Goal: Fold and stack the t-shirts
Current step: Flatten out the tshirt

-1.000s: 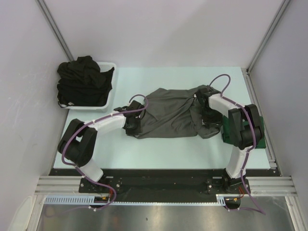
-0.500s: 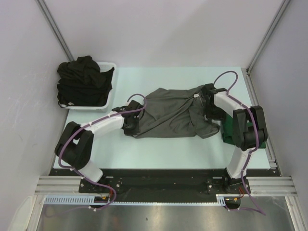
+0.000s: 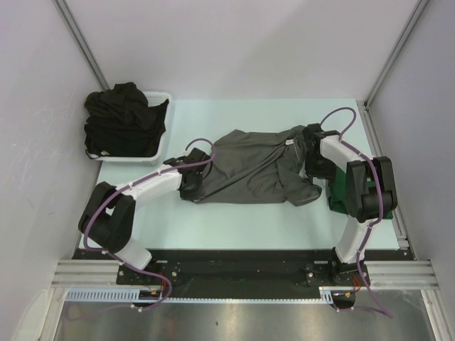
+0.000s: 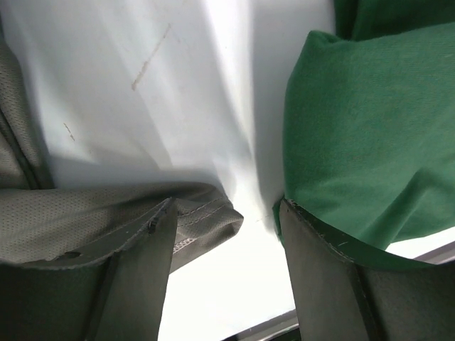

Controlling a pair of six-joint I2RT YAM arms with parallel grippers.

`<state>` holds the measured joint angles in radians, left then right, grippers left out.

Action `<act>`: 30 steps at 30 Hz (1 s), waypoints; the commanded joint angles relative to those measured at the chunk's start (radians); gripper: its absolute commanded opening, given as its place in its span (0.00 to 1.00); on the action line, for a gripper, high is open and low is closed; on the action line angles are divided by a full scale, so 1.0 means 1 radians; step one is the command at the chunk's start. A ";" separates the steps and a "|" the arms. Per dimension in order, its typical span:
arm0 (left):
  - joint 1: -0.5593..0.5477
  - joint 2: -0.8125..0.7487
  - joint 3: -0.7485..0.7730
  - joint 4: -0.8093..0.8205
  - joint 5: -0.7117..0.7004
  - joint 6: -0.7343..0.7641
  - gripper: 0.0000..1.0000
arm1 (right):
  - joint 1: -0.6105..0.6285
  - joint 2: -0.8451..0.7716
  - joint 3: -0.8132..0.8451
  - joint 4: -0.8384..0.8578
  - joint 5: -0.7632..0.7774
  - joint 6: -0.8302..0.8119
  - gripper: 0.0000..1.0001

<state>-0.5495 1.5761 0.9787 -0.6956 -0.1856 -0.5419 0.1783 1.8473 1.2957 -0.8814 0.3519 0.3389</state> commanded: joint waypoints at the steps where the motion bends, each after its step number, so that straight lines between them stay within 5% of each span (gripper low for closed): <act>1: 0.000 -0.053 0.029 -0.024 -0.038 -0.006 0.00 | -0.007 -0.023 -0.009 0.018 -0.031 0.000 0.64; 15: -0.001 -0.036 0.043 -0.019 -0.017 -0.012 0.00 | -0.013 -0.005 -0.061 0.042 -0.100 0.011 0.62; 18: 0.000 -0.037 0.043 -0.018 -0.017 -0.013 0.00 | -0.013 0.000 -0.065 0.047 -0.111 0.011 0.49; 24: 0.000 -0.041 0.044 -0.019 -0.017 -0.009 0.00 | -0.013 0.016 -0.061 0.042 -0.116 0.011 0.01; 30: 0.000 -0.045 0.063 -0.025 -0.032 -0.007 0.00 | -0.013 -0.013 -0.030 0.030 -0.111 0.006 0.00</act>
<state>-0.5495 1.5612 0.9920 -0.7082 -0.1925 -0.5491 0.1715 1.8565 1.2339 -0.8433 0.2363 0.3428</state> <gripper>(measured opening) 0.054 0.013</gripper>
